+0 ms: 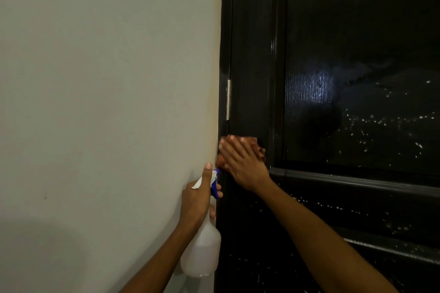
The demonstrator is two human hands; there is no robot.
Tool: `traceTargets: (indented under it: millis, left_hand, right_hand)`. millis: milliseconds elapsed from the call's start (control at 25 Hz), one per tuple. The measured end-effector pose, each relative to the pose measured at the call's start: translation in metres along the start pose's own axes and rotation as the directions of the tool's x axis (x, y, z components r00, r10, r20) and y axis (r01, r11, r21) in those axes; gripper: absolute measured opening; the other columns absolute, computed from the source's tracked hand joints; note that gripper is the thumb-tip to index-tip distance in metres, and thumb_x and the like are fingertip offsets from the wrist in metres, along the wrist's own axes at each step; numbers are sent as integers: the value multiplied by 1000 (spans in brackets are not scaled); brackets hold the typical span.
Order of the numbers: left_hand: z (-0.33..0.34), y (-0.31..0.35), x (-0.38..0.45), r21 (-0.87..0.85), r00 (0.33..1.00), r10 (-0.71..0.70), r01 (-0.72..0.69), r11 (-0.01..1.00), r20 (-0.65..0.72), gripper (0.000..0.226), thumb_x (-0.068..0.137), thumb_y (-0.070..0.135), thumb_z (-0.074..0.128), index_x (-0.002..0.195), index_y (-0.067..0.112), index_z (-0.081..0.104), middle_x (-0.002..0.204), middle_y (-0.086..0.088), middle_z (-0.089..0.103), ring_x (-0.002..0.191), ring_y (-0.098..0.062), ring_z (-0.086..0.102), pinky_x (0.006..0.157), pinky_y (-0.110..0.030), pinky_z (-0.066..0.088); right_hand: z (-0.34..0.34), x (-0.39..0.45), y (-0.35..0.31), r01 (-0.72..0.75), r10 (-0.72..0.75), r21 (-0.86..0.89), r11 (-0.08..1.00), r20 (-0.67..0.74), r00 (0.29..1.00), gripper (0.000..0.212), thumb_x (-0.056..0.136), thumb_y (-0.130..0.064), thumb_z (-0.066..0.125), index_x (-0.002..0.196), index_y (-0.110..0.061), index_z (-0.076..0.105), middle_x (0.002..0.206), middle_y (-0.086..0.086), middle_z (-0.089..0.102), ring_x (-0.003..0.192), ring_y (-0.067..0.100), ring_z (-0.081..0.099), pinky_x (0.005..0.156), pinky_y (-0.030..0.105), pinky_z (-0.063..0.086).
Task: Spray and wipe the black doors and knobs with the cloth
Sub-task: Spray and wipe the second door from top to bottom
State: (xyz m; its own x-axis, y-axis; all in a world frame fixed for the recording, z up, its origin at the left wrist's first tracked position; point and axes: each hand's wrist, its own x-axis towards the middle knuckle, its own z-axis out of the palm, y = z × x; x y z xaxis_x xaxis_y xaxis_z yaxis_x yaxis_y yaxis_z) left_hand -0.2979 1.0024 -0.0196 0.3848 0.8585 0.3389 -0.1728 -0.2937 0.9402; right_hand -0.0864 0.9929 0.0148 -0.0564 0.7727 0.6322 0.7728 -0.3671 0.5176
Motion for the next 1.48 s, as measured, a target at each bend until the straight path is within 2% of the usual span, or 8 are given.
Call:
traceTargets:
  millis: [160, 240, 360, 440, 680, 960, 1240, 1480]
  left_hand:
    - [1, -11, -14, 1, 1000, -21, 21, 1000, -17, 82, 78, 74, 31, 98, 5, 70, 87, -16, 72, 59, -21, 62, 53, -25, 53]
    - [3, -9, -23, -10, 1000, -16, 16, 1000, 3, 83, 82, 72, 31, 97, 0, 71, 86, -20, 72, 52, -19, 60, 44, -21, 49]
    - [5, -2, -29, -82, 1000, -11, 12, 997, 7, 72, 94, 64, 36, 92, 2, 71, 84, -17, 74, 42, -16, 58, 38, -22, 47]
    - [8, 5, -27, -110, 1000, -3, 4, 994, 6, 67, 96, 62, 38, 89, 4, 71, 81, -17, 74, 47, -19, 61, 39, -24, 48]
    - [24, 31, -15, -110, 998, 43, -38, 993, 38, 64, 96, 63, 39, 94, 7, 70, 83, -14, 74, 54, -21, 63, 40, -24, 48]
    - [46, 38, -6, -77, 997, 52, -49, 996, 48, 71, 95, 66, 36, 91, 5, 71, 82, -16, 74, 51, -21, 62, 40, -25, 49]
    - [56, 36, -22, -95, 995, 34, -25, 995, 94, 70, 95, 65, 38, 94, 2, 70, 86, -18, 74, 48, -19, 61, 39, -24, 47]
    - [60, 36, -31, -100, 988, 16, 0, 995, 153, 75, 91, 69, 40, 94, 0, 70, 86, -19, 73, 44, -17, 57, 39, -23, 47]
  right_hand:
    - [40, -79, -35, 342, -301, -98, 934, 296, 906, 71, 110, -47, 28, 158, -24, -18, 169, 7, -24, 150, 31, -34, 116, 52, -31]
    - [42, -95, -20, 420, -377, -89, 903, 304, 875, 66, 110, -49, 23, 161, -27, -11, 171, 2, -19, 152, 27, -31, 110, 47, -40]
    - [14, -75, 30, 233, -223, -105, 967, 99, 970, 62, 108, -50, 22, 164, -26, 8, 173, 2, 3, 158, 28, -4, 122, 51, -20]
    - [-27, -45, 72, 78, -80, -93, 993, -15, 997, 63, 108, -52, 19, 164, -25, 9, 172, 3, 5, 159, 29, 0, 127, 54, -3]
    - [-110, 6, 153, -321, 282, -133, 938, -249, 927, 68, 108, -50, 16, 166, -17, 8, 174, 5, 2, 160, 32, -2, 128, 52, -5]
    - [-24, -90, 81, -210, 186, -89, 974, -225, 956, 65, 109, -43, 37, 164, -12, 22, 173, 10, 7, 160, 34, -1, 128, 55, -2]
    - [1, -146, 76, -49, 37, -165, 985, -73, 997, 63, 107, -45, 33, 164, -19, 24, 172, 5, 16, 159, 30, 8, 128, 51, 5]
    - [-9, -213, 99, -294, 274, -84, 952, -189, 943, 67, 106, -42, 42, 165, -18, 22, 174, 3, 10, 160, 31, 6, 129, 51, 2]
